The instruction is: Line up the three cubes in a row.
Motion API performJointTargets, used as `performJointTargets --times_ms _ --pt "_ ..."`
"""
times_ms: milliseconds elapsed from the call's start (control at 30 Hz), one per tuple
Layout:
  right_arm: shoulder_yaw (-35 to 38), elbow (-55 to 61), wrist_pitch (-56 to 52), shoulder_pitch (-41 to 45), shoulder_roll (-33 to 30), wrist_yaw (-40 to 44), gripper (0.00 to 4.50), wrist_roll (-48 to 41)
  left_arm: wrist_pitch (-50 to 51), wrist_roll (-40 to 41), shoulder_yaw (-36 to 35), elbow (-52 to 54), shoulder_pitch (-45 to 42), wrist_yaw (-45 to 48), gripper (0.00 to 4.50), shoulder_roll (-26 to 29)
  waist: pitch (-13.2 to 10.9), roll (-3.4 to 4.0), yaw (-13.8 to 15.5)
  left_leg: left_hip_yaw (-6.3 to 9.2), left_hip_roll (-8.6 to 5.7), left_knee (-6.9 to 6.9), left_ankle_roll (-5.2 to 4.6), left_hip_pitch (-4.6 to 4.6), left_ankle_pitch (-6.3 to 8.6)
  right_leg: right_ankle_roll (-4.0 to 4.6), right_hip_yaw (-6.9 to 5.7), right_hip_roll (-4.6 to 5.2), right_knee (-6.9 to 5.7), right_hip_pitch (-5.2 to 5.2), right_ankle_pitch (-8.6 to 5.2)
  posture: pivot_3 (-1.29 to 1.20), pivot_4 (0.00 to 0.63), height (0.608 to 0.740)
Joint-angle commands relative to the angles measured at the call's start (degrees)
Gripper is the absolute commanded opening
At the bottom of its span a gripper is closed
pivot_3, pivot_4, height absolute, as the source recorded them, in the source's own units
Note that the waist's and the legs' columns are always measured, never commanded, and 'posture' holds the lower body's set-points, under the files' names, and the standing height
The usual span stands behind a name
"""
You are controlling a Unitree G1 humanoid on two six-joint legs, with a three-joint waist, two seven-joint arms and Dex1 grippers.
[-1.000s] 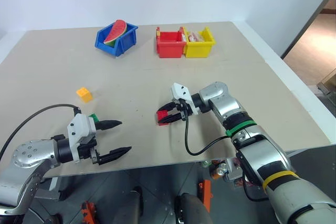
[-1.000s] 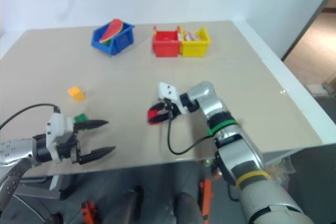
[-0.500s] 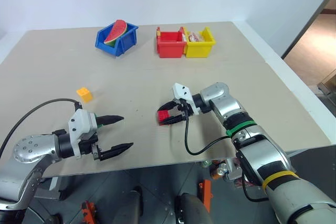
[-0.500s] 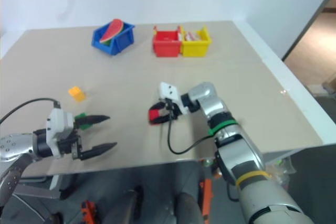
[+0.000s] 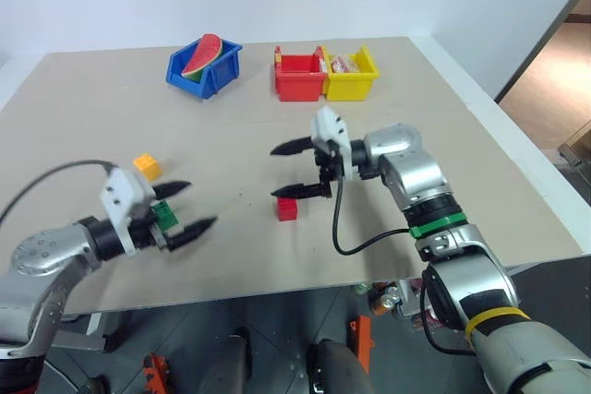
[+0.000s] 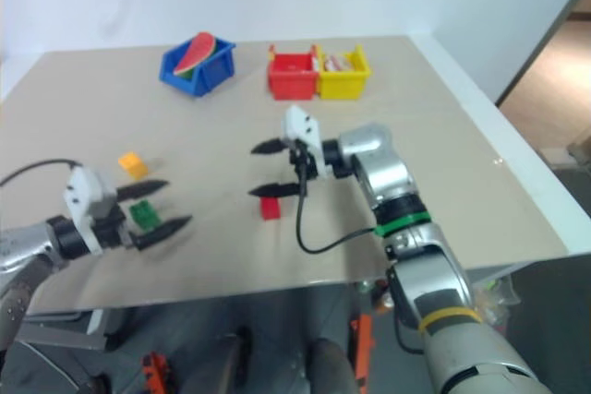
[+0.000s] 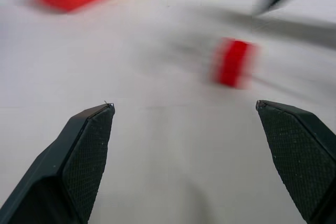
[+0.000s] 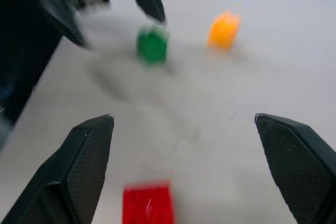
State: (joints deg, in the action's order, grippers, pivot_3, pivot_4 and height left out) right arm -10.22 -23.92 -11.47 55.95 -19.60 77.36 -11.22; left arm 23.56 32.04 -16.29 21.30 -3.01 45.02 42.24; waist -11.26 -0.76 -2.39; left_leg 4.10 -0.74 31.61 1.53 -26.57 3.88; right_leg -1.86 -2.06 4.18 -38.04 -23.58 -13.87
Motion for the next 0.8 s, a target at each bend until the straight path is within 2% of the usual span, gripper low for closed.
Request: performJointTargets --times_ms 33,200,333,433,667,800 --pt "2.32 12.51 -7.11 -3.42 -0.57 -4.04 4.46 -4.18 0.19 -1.73 -4.25 0.69 -1.19 -4.97 4.50 0.29 0.00 0.00 0.02 -0.01 0.01 0.00 0.05 0.00 0.03 0.02 0.00 0.01 0.00 0.00 -0.01 0.00 0.150 0.740" --pt "2.02 21.60 -11.72 -8.14 -0.95 -8.40 4.46 -5.87 1.91 -5.54 -5.73 -5.18 -4.41 -10.67 4.50 1.25 0.00 0.00 0.42 -0.11 0.09 0.01 0.09 0.00 0.06 0.05 -0.01 -0.01 0.00 -0.02 -0.02 0.00 0.150 0.740" --pt "1.06 23.95 -11.99 -10.31 -1.24 -10.29 4.46 -5.48 2.14 -5.21 -7.31 -1.84 -2.48 -13.52 4.50 -1.39 0.01 -0.01 0.51 -0.25 0.11 0.03 0.11 -0.01 0.07 0.04 0.05 0.04 0.02 -0.05 0.00 0.00 0.150 0.740" --pt "0.80 24.25 -11.45 -10.57 -1.36 -11.46 4.46 -5.06 1.12 -2.86 -8.89 0.81 0.81 -11.69 4.50 -2.68 0.01 -0.02 0.51 -0.29 0.13 0.02 0.15 -0.02 0.10 0.04 0.09 0.04 0.04 -0.07 0.00 0.00 0.150 0.740" --pt "0.21 23.71 -10.32 -10.04 -0.94 -13.35 4.46 -5.05 -0.55 0.89 -10.71 -4.29 4.69 2.83 4.50 3.23 0.01 -0.04 0.57 -0.52 0.45 0.03 0.18 -0.04 0.12 0.22 -0.05 -0.10 0.05 -0.12 0.01 0.00 0.150 0.740" --pt "-0.84 23.40 -11.47 -8.79 -0.92 -12.61 4.46 -5.72 -4.22 -2.20 -5.95 -15.27 -0.09 12.36 4.50 8.21 0.01 -0.04 0.61 -0.93 0.66 0.04 0.20 -0.05 0.13 0.21 -0.14 0.15 0.05 -0.36 0.03 0.00 0.150 0.740"
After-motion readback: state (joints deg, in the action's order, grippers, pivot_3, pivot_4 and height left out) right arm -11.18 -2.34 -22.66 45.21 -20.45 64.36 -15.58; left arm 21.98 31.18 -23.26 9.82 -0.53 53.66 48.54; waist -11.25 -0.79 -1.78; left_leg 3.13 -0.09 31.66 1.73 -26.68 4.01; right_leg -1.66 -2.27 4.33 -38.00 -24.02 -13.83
